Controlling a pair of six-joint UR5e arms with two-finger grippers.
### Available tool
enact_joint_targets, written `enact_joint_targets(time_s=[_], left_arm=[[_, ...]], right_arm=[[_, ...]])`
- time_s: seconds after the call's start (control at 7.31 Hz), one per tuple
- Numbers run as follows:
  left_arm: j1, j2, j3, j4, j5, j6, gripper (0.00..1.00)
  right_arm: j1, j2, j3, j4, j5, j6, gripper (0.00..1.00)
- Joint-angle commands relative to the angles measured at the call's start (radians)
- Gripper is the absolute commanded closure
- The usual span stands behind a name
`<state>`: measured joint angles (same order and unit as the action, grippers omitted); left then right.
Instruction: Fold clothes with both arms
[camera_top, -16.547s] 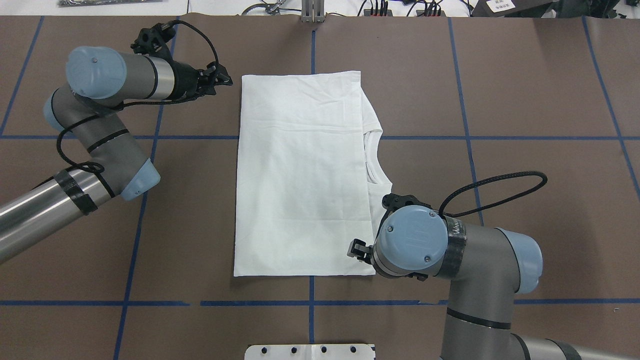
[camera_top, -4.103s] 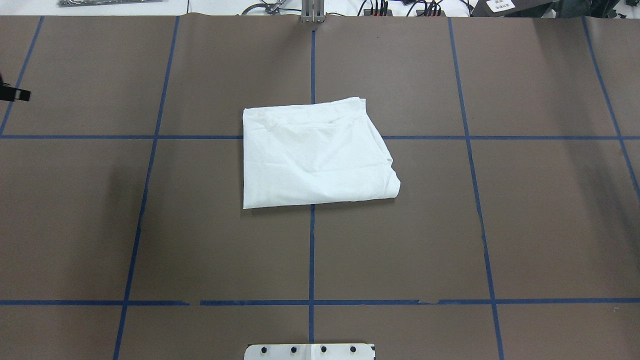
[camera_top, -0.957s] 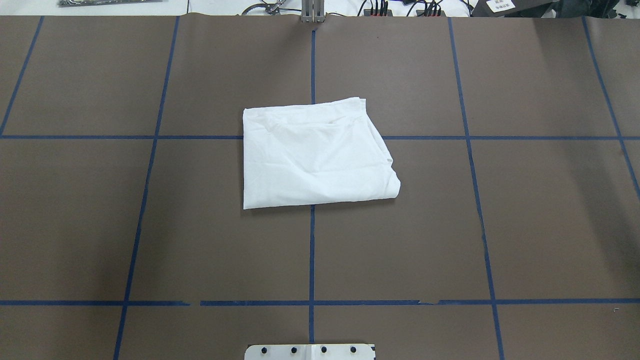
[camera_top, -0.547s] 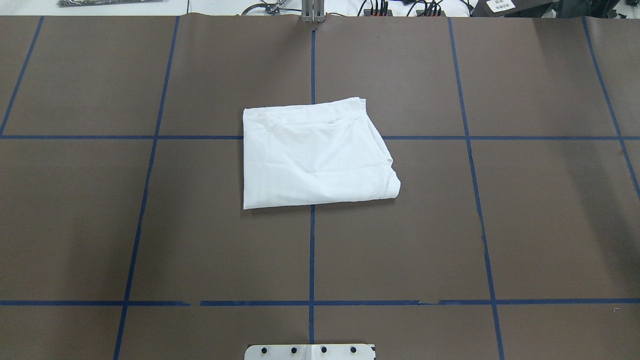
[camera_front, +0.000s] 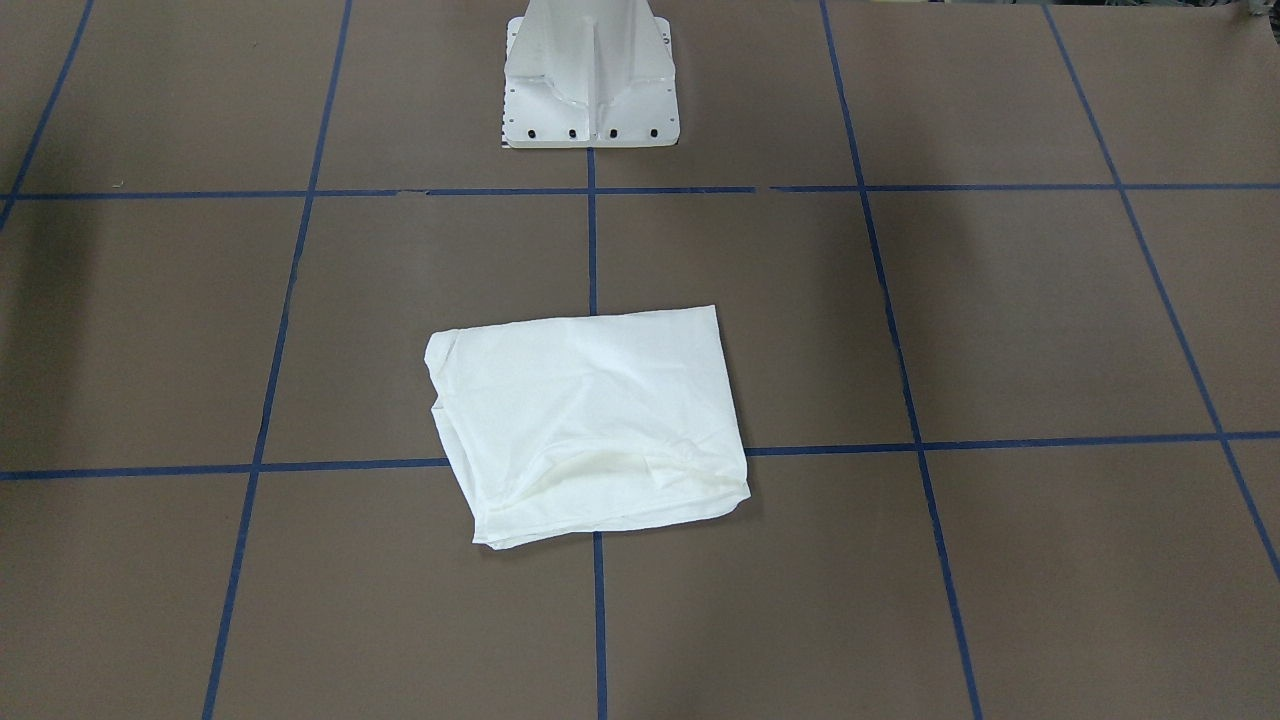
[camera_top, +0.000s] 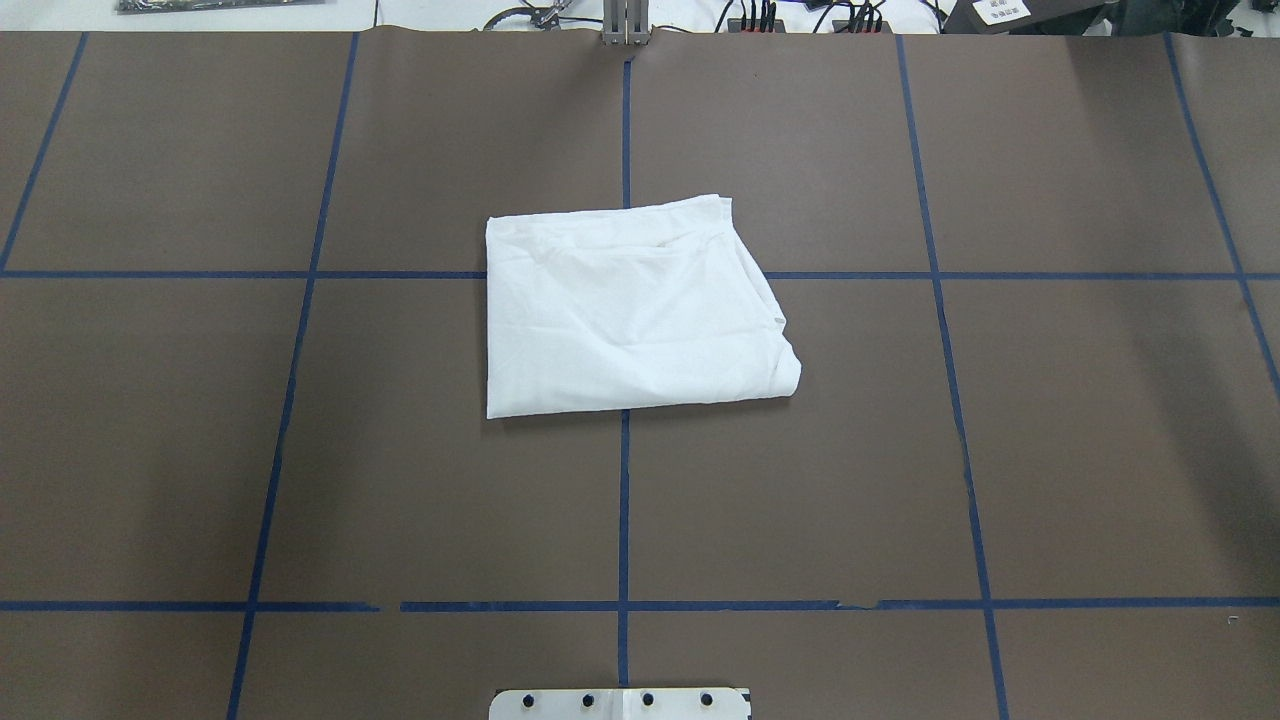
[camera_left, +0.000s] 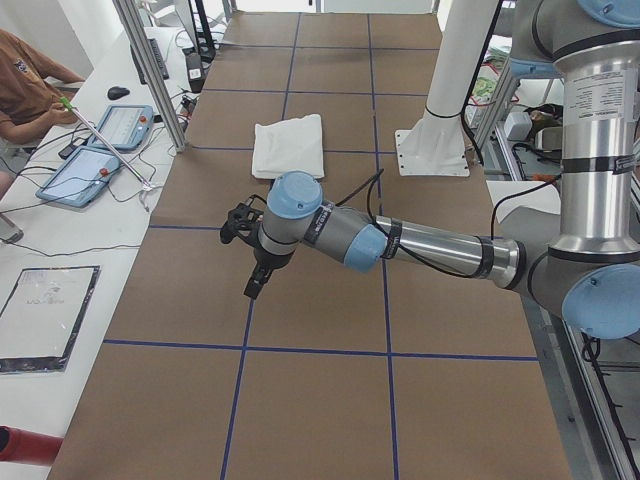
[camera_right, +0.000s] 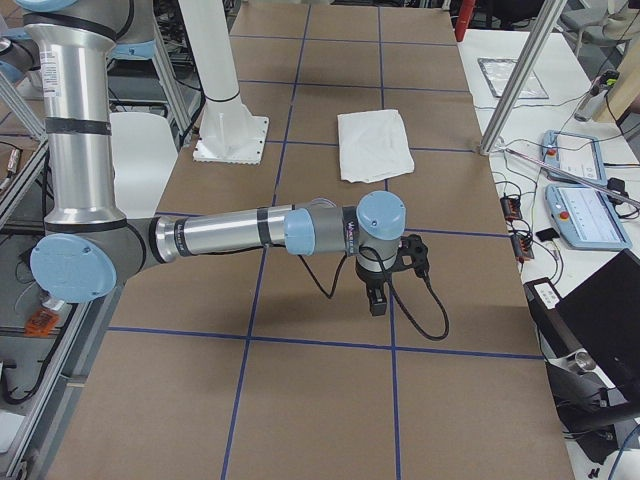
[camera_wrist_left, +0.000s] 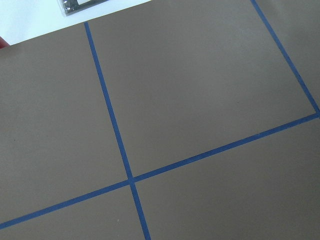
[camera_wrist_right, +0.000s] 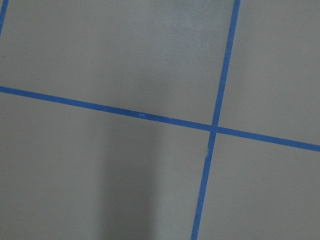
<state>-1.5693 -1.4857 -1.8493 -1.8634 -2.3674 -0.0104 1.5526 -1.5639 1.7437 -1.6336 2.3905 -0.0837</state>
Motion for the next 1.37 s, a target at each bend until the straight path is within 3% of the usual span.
enact_joint_targets(time_s=[0.0, 0.27, 0.55, 1.23], left_arm=[[0.0, 0.001, -0.021, 0.001, 0.0, 0.001, 0.0], [0.0, -0.001, -0.037, 0.001, -0.001, 0.0, 0.0], [0.0, -0.001, -0.038, 0.001, -0.003, 0.0, 0.0], [0.0, 0.002, -0.051, 0.006, -0.01, -0.002, 0.0]], right_arm=[[-0.003, 0.001, 0.002, 0.0, 0.001, 0.002, 0.0], [-0.006, 0.007, 0.005, 0.0, 0.006, 0.068, 0.0], [-0.028, 0.01, 0.005, 0.008, 0.004, 0.298, 0.0], [-0.028, -0.027, 0.003, 0.13, 0.004, 0.291, 0.0]])
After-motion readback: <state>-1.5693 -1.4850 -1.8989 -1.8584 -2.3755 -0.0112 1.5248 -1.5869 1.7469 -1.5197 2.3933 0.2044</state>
